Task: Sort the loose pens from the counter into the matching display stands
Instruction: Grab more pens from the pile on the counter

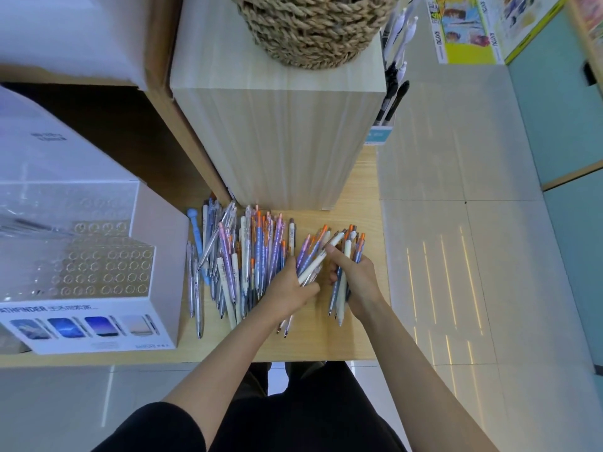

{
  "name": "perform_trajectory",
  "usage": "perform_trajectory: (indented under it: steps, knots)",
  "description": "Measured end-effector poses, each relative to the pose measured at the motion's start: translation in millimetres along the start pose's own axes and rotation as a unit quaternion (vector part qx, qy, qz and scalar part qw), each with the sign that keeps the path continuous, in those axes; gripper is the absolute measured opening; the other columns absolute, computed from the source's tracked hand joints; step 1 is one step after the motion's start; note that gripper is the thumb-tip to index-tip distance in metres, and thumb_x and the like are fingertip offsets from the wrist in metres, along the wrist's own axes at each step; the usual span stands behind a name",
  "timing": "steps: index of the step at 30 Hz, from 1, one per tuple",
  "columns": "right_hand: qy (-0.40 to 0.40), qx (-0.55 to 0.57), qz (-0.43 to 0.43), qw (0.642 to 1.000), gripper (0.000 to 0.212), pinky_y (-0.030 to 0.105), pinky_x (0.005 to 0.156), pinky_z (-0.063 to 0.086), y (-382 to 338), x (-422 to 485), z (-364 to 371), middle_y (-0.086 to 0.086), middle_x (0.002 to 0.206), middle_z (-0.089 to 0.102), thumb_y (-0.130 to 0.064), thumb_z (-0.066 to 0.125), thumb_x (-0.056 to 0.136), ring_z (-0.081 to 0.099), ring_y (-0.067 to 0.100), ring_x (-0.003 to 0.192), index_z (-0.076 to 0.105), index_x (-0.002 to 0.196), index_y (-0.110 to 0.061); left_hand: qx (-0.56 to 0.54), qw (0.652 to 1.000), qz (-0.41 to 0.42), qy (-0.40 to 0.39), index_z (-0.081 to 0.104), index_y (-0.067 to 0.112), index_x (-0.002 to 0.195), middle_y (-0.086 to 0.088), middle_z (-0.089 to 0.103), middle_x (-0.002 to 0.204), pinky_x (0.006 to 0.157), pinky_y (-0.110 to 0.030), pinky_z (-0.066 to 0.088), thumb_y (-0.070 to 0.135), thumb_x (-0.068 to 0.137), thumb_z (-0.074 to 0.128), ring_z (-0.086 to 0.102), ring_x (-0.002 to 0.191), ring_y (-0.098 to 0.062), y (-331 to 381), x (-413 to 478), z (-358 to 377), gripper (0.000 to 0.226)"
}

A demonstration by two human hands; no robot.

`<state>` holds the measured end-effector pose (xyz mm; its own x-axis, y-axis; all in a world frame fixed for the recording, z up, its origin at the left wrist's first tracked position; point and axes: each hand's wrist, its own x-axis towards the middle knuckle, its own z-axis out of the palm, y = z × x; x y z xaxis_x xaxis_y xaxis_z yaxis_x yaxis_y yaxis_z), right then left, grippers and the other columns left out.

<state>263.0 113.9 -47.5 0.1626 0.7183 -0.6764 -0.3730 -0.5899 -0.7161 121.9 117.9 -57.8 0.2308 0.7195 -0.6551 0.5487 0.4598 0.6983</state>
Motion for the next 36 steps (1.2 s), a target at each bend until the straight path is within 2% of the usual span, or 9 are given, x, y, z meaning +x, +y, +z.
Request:
perform_trajectory:
  steps: [4,9,11,16,20,25,31,33,36]
  knots:
    - [-0.043,-0.012,-0.03,0.999,0.024,0.025,0.049,0.047,-1.7,-0.4,6.6,0.003,0.055,0.053,-0.028,0.075,0.082,0.05,0.015,0.048,0.059,0.071,-0.013,-0.111,0.994,-0.011,-0.019,0.043,0.025,0.132,0.0,0.06,0.081,0.051,-0.018,0.045,0.01,0.085,0.061,0.058,0.055,-0.002,-6.5,-4.9,-7.6,0.052]
    - [0.109,-0.003,-0.024,0.994,0.026,0.025,0.047,0.046,-0.3,7.3,3.7,0.002,0.057,0.054,-0.03,0.076,0.08,0.051,0.013,0.045,0.056,0.074,-0.015,-0.229,0.973,-0.011,-0.034,0.047,0.037,0.113,-0.001,0.069,0.081,0.05,-0.022,0.046,0.009,0.084,0.066,0.053,0.051,-0.006,-9.1,-11.0,-15.3,0.045]
    - [0.123,-0.047,0.006,0.991,0.025,0.026,0.05,0.046,1.1,9.7,0.2,0.003,0.064,0.057,-0.03,0.077,0.079,0.051,0.013,0.048,0.059,0.079,-0.012,-0.262,0.964,-0.015,-0.047,0.046,0.036,0.114,-0.004,0.072,0.088,0.051,-0.024,0.046,0.006,0.085,0.066,0.054,0.053,-0.008,-8.0,-13.3,-20.1,0.047]
    - [-0.024,0.063,0.053,0.996,0.016,0.025,0.046,0.044,-2.1,8.2,7.6,0.003,0.069,0.061,-0.022,0.073,0.082,0.048,0.012,0.047,0.068,0.089,-0.009,-0.281,0.954,-0.009,-0.103,0.048,0.015,0.123,-0.004,0.07,0.087,0.051,-0.025,0.045,0.005,0.089,0.062,0.055,0.057,-0.01,-3.2,-21.4,-27.8,0.038]
    - [-0.082,0.166,0.06,0.981,0.014,0.021,0.044,0.041,-9.8,8.0,13.4,0.009,0.087,0.067,-0.016,0.067,0.085,0.043,0.01,0.045,0.064,0.097,-0.01,-0.286,0.951,-0.014,-0.112,0.051,0.011,0.122,-0.004,0.069,0.087,0.051,-0.024,0.044,0.009,0.09,0.062,0.057,0.058,-0.01,-1.5,-28.7,-29.6,0.034]
    - [-0.089,0.031,-0.001,0.996,0.015,0.026,0.046,0.042,-18.9,5.5,17.8,0.005,0.07,0.055,-0.016,0.074,0.082,0.044,0.014,0.046,0.061,0.087,-0.009,-0.285,0.955,-0.035,-0.076,0.06,0.018,0.113,-0.003,0.072,0.103,0.062,-0.03,0.054,0.029,0.09,0.063,0.071,0.086,-0.023,-4.5,-35.1,-29.3,0.026]
    - [-0.129,-0.005,-0.027,0.991,0.012,0.029,0.048,0.041,-29.6,-8.9,32.2,0.002,0.061,0.053,-0.014,0.07,0.086,0.045,0.016,0.046,0.059,0.082,-0.011,-0.29,0.953,-0.051,0.066,0.047,0.005,0.134,-0.014,0.059,0.127,0.1,-0.054,0.043,0.05,0.074,0.074,0.055,0.12,-0.03,-2.5,-49.7,-37.5,0.08]
    - [-0.158,-0.031,-0.049,0.986,0.014,0.029,0.048,0.042,-33.3,-17.4,40.4,0.0,0.056,0.052,-0.015,0.07,0.086,0.047,0.017,0.047,0.059,0.076,-0.014,-0.319,0.943,-0.015,0.09,0.054,0.01,0.128,-0.009,0.066,0.119,0.09,-0.046,0.051,0.049,0.07,0.076,0.059,0.115,-0.027,0.1,-59.5,-41.3,0.073]
    - [-0.187,-0.065,-0.087,0.976,0.017,0.028,0.05,0.046,-40.6,-32.6,57.9,0.0,0.058,0.056,-0.017,0.07,0.086,0.052,0.015,0.049,0.062,0.071,-0.019,-0.347,0.931,0.039,0.104,0.065,0.012,0.112,-0.001,0.075,0.093,0.058,-0.025,0.053,0.036,0.071,0.075,0.07,0.084,-0.016,5.4,-76.4,-48.3,0.048]
